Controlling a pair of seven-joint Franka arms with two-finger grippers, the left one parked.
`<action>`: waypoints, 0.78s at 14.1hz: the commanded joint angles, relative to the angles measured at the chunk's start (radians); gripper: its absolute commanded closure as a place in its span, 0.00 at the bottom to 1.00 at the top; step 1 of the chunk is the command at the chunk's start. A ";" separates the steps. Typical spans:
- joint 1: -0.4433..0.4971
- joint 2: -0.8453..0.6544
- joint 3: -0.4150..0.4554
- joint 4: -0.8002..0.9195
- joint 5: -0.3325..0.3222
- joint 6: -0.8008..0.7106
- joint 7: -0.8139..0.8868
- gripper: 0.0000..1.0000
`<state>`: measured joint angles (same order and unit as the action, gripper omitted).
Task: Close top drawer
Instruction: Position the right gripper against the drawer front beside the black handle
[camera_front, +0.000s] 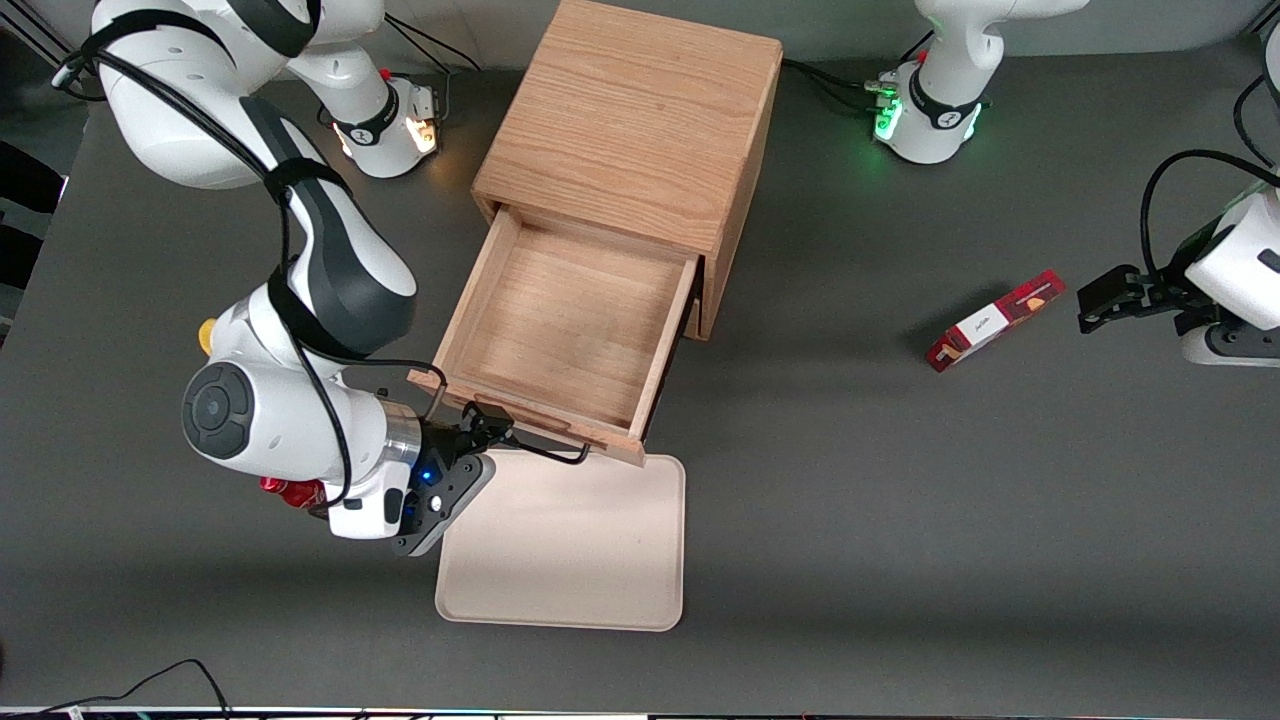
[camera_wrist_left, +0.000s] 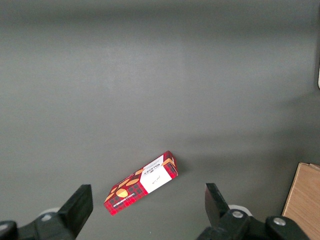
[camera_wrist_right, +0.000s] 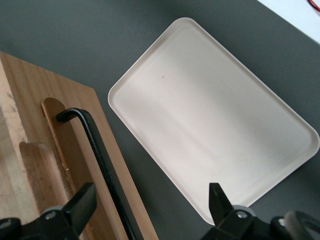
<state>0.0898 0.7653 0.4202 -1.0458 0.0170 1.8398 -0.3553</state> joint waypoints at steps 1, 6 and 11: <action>0.011 0.023 0.002 0.027 0.001 -0.013 -0.022 0.00; 0.011 0.019 0.003 -0.003 0.000 -0.014 -0.027 0.00; 0.011 0.016 0.003 -0.019 -0.005 -0.014 -0.045 0.00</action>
<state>0.0978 0.7806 0.4217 -1.0610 0.0170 1.8287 -0.3761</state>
